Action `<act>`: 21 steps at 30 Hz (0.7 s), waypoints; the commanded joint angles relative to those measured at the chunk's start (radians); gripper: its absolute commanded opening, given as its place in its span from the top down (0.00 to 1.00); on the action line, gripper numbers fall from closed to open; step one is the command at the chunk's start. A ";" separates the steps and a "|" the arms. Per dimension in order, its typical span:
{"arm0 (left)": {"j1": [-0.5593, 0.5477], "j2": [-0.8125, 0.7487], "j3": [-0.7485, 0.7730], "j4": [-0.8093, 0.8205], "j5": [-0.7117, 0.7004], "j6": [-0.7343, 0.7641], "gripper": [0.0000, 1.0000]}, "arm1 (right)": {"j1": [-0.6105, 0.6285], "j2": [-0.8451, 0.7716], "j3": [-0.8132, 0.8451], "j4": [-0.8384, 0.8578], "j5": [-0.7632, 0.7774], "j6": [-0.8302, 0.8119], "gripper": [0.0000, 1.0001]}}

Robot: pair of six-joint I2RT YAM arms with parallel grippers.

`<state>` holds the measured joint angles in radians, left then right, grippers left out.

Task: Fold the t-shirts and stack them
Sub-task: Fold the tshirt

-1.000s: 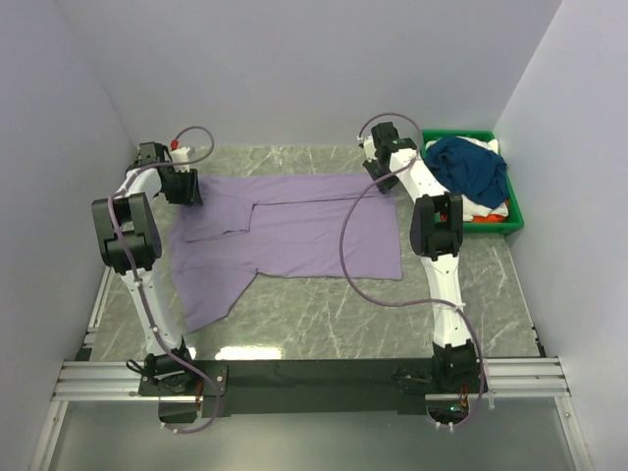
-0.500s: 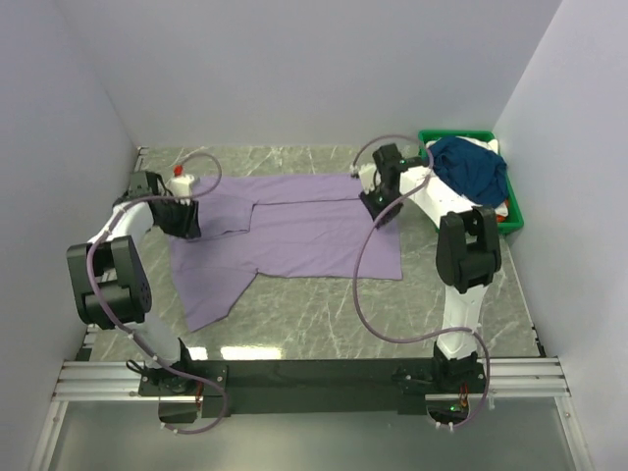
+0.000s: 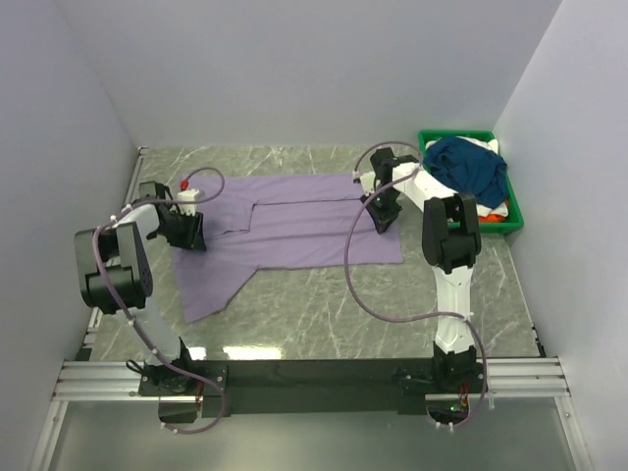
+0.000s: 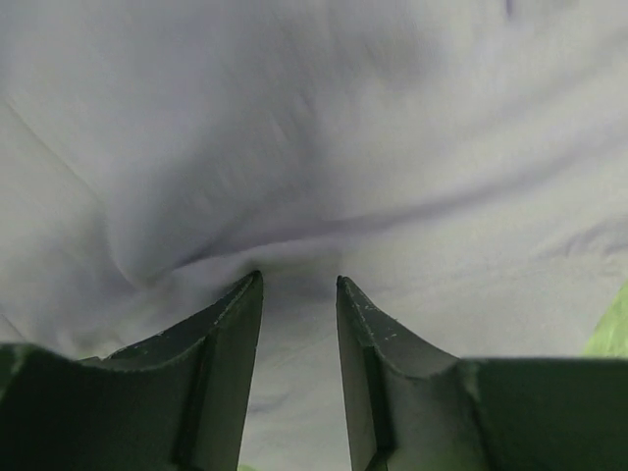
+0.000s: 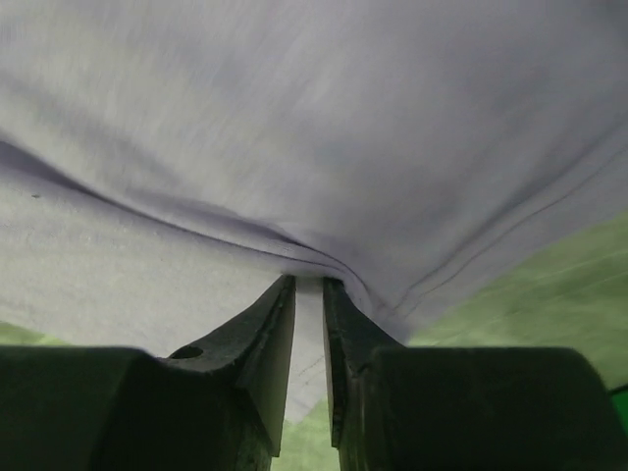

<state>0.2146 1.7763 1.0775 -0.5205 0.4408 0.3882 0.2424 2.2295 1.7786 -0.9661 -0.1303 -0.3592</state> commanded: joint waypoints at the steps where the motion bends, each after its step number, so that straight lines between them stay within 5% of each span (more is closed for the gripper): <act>1: 0.000 0.066 0.091 -0.007 0.028 -0.006 0.56 | -0.023 0.045 0.087 0.000 0.029 0.002 0.74; 7: 0.046 -0.103 0.118 -0.214 0.177 0.231 0.48 | -0.017 -0.220 -0.115 0.030 -0.046 -0.111 0.41; 12: 0.106 -0.208 0.072 -0.343 0.208 0.421 0.47 | 0.003 -0.442 -0.375 0.101 0.000 -0.216 0.40; 21: 0.144 -0.236 0.015 -0.357 0.214 0.532 0.47 | 0.047 -0.435 -0.548 0.257 0.096 -0.310 0.44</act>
<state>0.3550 1.5604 1.1080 -0.8551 0.6174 0.8387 0.2825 1.7706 1.2560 -0.7883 -0.0792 -0.6159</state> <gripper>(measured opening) 0.533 0.559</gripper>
